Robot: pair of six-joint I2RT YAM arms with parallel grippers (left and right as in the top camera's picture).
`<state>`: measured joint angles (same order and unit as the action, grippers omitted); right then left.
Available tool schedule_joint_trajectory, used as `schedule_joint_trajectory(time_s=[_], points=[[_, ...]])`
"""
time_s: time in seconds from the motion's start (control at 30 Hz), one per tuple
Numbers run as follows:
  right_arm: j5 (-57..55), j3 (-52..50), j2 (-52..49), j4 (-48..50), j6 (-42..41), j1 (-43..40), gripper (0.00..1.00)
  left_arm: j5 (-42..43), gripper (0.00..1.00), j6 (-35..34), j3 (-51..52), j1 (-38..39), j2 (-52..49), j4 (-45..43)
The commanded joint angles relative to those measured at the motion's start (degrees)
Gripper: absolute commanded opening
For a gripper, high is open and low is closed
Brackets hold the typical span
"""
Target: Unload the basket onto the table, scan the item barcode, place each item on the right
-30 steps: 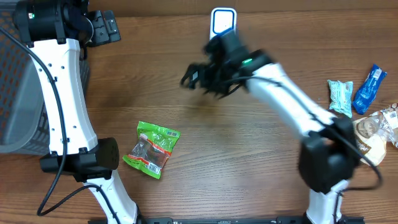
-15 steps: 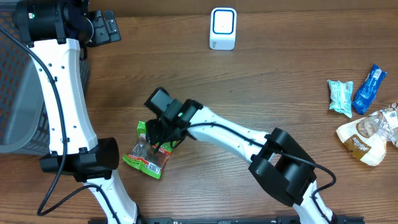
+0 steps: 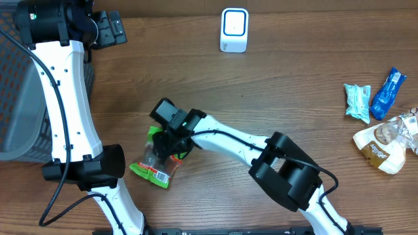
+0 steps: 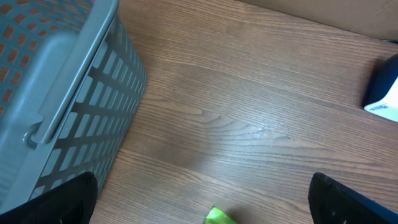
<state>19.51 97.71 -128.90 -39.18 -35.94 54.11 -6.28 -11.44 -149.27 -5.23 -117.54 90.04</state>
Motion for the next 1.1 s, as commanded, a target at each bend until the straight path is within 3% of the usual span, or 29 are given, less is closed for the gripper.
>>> schedule_joint_trajectory(time_s=[0.0, 0.1, 0.23, 0.37, 0.47, 0.57, 0.7, 0.77, 0.83, 0.9, 1.07], points=[[-2.54, -0.02, -2.05, -3.98, -1.62, -5.64, 0.45, -0.11, 1.00, 0.72, -0.57, 0.39, 1.38, -0.04], [-3.04, 0.85, -1.60, -9.55, -4.24, -11.63, 0.43, -0.11, 1.00, 0.72, -0.57, 0.39, 1.38, -0.04], [-4.24, 1.09, -1.14, -16.41, -7.80, -20.85, 0.56, -0.11, 1.00, 0.72, -0.57, 0.39, 1.38, -0.04], [-4.04, 1.14, 0.35, -23.67, -5.40, -28.17, 0.59, -0.11, 1.00, 0.72, -0.57, 0.39, 1.38, -0.04], [-3.96, 1.14, 3.52, -27.91, 2.36, -32.33, 0.59, -0.11, 1.00, 0.74, -0.57, 0.39, 1.38, -0.04], [-2.32, 1.16, 8.17, -29.94, 16.90, -34.40, 0.61, -0.11, 1.00, 0.72, -0.57, 0.39, 1.38, -0.04], [-3.48, 1.14, 14.58, -28.57, 41.97, -36.57, 0.91, -0.11, 1.00, 0.72, -0.57, 0.39, 1.40, -0.04], [-3.82, 1.09, 14.67, -25.64, 49.46, -37.03, 1.00, -0.13, 1.00, 0.74, -0.57, 0.39, 1.38, -0.04], [-3.56, 0.63, 14.01, -22.18, 55.36, -37.16, 1.00, -0.11, 1.00, 0.72, -0.57, 0.39, 1.38, -0.04], [-0.37, -0.22, 12.37, -18.78, 67.60, -37.16, 1.00, -0.11, 1.00, 0.72, -0.57, 0.39, 1.38, -0.04], [0.68, -0.28, 6.99, -17.77, 75.76, -37.53, 1.00, -0.11, 1.00, 0.74, -0.57, 0.39, 1.38, -0.04]])
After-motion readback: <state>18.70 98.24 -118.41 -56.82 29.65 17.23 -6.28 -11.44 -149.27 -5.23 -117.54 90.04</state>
